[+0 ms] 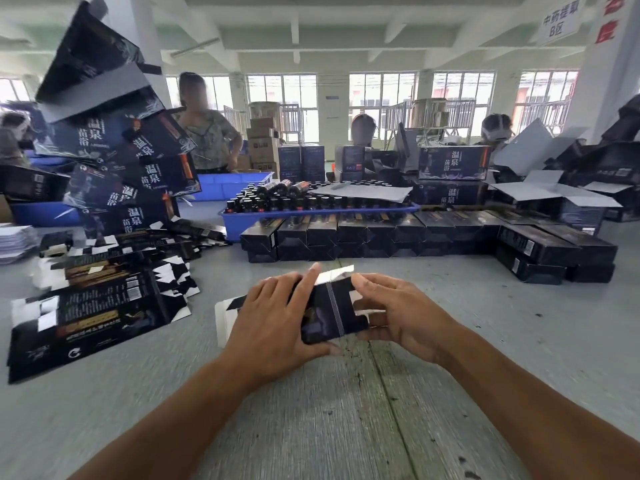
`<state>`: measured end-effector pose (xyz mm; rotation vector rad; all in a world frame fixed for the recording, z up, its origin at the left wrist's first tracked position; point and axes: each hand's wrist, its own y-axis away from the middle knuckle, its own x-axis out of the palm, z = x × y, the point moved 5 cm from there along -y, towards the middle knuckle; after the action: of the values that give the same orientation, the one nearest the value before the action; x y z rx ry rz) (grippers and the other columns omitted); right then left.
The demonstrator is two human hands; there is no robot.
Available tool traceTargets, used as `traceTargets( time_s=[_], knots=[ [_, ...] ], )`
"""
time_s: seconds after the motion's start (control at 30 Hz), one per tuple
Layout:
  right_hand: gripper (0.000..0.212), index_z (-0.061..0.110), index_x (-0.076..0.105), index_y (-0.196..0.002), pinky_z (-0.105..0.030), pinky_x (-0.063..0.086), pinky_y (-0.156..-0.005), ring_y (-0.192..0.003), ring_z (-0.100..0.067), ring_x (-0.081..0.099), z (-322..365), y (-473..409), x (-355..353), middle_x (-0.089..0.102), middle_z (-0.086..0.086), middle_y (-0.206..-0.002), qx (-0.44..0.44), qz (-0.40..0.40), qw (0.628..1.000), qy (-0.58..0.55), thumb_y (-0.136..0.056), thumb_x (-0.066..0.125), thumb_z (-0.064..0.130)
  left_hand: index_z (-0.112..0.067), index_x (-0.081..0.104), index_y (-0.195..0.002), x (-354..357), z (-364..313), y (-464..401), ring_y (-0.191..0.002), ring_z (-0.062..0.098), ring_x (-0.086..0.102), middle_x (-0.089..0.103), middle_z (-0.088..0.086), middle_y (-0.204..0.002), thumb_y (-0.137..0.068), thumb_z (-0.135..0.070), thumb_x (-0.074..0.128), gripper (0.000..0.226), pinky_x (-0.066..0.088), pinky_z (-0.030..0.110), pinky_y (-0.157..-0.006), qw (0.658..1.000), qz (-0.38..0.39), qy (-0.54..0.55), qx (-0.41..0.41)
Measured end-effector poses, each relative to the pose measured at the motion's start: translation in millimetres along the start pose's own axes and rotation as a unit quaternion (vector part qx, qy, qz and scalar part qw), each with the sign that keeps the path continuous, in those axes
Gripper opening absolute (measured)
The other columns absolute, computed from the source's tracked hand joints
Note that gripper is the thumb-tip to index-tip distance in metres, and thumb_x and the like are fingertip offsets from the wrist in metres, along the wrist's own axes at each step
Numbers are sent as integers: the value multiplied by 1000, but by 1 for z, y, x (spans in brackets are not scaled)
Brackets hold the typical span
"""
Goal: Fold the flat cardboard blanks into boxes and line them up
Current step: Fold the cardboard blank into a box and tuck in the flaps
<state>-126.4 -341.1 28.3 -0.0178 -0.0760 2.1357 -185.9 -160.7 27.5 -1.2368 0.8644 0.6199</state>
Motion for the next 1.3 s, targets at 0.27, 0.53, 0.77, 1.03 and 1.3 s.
traceTargets(
  time_s=[0.27, 0.53, 0.77, 1.03, 1.3],
  knots=[
    [18, 10, 60, -98, -28, 60, -71, -86, -23, 74, 5, 1, -6, 78, -3, -96, -76, -79, 991, 77, -91, 72, 23, -15, 36, -148, -11, 10, -1, -116, 25, 59, 59, 5, -133, -66, -99, 34, 117, 46, 43, -99, 998, -56, -32, -2],
    [17, 28, 70, -106, -26, 62, -73, -86, -16, 75, 8, 2, -3, 78, 5, -94, -126, -89, 975, 159, -95, 67, 16, -26, 24, -154, -8, 5, -2, -137, 18, 39, 39, -3, -152, -65, -102, 27, 117, 21, 38, -119, 1000, 15, 10, 8],
    [32, 21, 67, -127, -41, 62, -80, -91, -19, 75, 5, -1, 5, 78, 0, -103, -130, -71, 970, 194, -97, 65, 12, -19, 37, -150, -13, 0, -2, -131, 18, 46, 48, -2, -145, -70, -97, 36, 112, 23, 37, -118, 999, -17, 43, 28],
    [44, 39, 63, -127, -24, 56, -63, -82, -15, 72, 7, 3, 7, 75, 0, -101, -159, -73, 954, 243, -99, 59, 5, -39, 18, -157, -23, -8, -1, -108, 24, 61, 59, 5, -128, -87, -83, 25, 83, 52, 40, -88, 993, -74, -12, 89],
    [37, 28, 59, -135, -33, 61, -82, -100, -12, 70, 10, 6, 14, 71, 2, -119, -180, -112, 936, 281, -102, 57, 11, -38, 34, -149, -24, -10, -2, -107, 28, 65, 61, 10, -128, -88, -76, 38, 72, 56, 44, -87, 992, -71, -39, 94]
  ],
)
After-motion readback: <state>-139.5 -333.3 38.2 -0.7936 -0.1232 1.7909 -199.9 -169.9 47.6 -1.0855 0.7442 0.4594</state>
